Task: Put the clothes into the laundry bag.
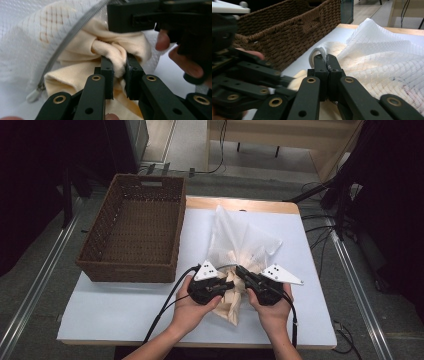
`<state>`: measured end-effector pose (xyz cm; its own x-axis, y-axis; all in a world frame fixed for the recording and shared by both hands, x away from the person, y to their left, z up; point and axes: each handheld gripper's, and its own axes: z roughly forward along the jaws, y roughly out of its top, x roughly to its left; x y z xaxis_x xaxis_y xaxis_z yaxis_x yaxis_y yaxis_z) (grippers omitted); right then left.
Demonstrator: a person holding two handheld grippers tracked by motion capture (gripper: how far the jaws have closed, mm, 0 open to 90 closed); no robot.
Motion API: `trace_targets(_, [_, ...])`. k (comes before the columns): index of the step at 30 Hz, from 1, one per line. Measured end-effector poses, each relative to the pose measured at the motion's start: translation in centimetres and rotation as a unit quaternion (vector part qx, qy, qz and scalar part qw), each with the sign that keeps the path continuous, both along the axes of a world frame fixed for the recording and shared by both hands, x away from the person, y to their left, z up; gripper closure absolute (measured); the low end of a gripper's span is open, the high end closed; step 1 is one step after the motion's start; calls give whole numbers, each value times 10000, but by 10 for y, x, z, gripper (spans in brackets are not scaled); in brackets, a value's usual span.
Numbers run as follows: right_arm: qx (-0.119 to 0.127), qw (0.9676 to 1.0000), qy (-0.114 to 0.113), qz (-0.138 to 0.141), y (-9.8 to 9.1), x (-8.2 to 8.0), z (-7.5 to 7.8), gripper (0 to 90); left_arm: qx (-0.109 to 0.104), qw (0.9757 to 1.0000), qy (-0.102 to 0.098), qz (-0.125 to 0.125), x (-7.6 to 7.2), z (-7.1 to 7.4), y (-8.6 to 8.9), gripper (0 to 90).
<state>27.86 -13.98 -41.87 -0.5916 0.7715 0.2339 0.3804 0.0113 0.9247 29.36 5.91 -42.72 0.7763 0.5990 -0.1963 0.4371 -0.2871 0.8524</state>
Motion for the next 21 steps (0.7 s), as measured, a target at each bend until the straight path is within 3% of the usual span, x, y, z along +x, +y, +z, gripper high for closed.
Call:
trace_targets(2, [-3,10000,22,-16,-1,0,-1,900,157,9998,53,89,11,-9,-9,803])
trace_targets(6, [-119,9999,87,39,2,1,-7,900,216,9981,370,438,38,-36,-20,795])
trace_targets(9, [-209,9997,104,-29,2,2,-9,900,316,9981,200,489,45,-43,-23,783])
trace_targets(11, [-252,9996,114,-96,-2,4,-10,900,371,9984,130,414,44,-39,-23,742])
trace_targets(13, [-240,9995,140,-156,-6,5,-12,900,360,9990,18,257,37,-33,-19,634])
trace_targets(16, [-202,9994,152,-227,-12,7,-12,900,135,9999,-20,58,24,-24,-5,491])
trace_targets(19, [-181,9993,132,-285,-16,8,-11,900,-56,9999,-72,46,11,-18,14,422])
trace_targets(21, [-181,9993,155,-294,-18,9,-12,900,-39,9999,-81,118,6,-16,26,389])
